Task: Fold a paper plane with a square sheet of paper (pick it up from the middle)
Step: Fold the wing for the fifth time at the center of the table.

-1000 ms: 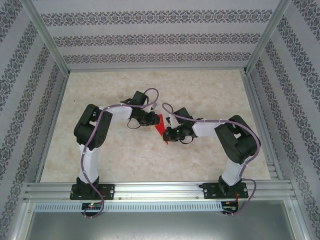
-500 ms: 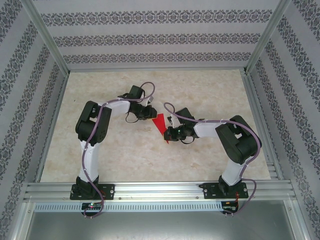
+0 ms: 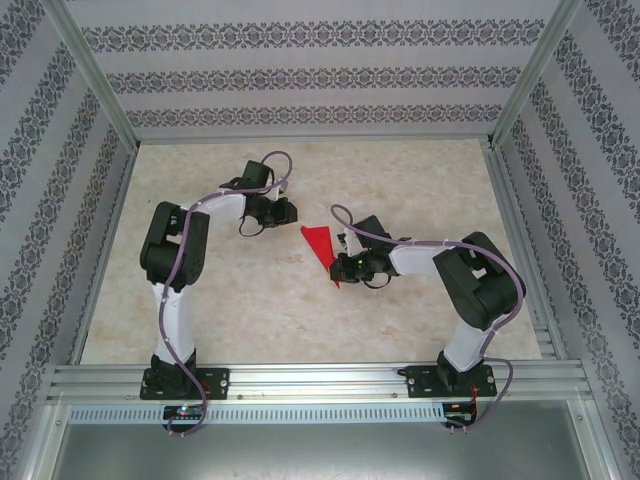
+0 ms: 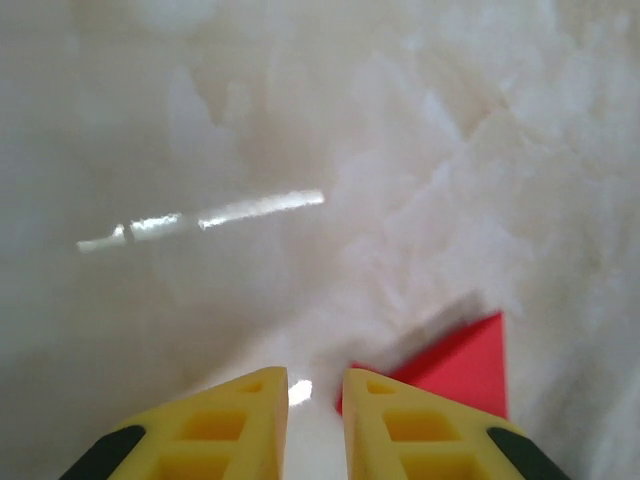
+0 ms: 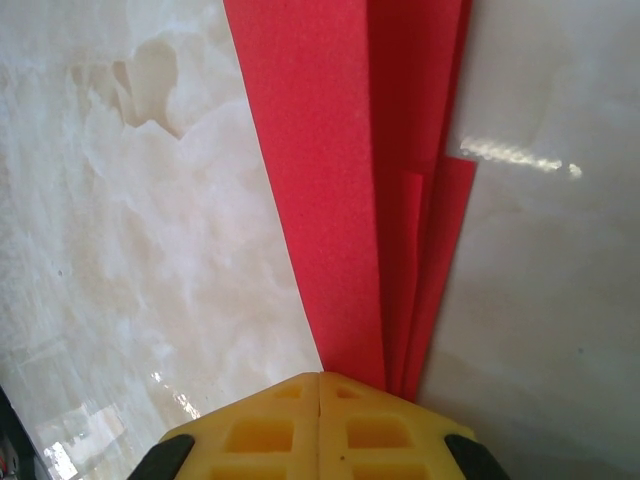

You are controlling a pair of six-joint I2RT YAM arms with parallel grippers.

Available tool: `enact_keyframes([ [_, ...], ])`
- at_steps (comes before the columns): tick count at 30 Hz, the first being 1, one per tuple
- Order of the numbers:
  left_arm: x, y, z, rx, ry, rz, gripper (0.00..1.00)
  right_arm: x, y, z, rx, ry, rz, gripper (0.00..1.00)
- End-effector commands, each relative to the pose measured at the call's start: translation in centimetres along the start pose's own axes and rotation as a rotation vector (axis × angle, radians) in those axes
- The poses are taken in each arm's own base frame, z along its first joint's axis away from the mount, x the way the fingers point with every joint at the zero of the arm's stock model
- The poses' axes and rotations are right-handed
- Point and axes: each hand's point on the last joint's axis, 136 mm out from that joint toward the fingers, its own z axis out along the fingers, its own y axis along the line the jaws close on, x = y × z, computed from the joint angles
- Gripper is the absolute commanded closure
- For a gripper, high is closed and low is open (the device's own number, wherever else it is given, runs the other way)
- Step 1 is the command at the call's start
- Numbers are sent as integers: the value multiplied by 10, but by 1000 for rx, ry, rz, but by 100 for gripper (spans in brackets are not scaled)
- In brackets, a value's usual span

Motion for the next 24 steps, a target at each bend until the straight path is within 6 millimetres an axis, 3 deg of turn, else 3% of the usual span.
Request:
enact_keyframes([
  [1,-6,-41,-34,127,-93,0,78,33,-38,-1,146,88,128,94],
  [5,30,-60,-30,216,-61,-37,80,29,-33,-1,122,77,138,94],
  [10,73,-79,-10,240,14,-39,83,28,-31,-1,119,74,148,95],
  [17,110,-99,26,251,124,-24,87,29,-32,1,127,80,154,97],
  [24,123,-80,46,140,178,-30,88,32,-36,1,144,88,163,97],
])
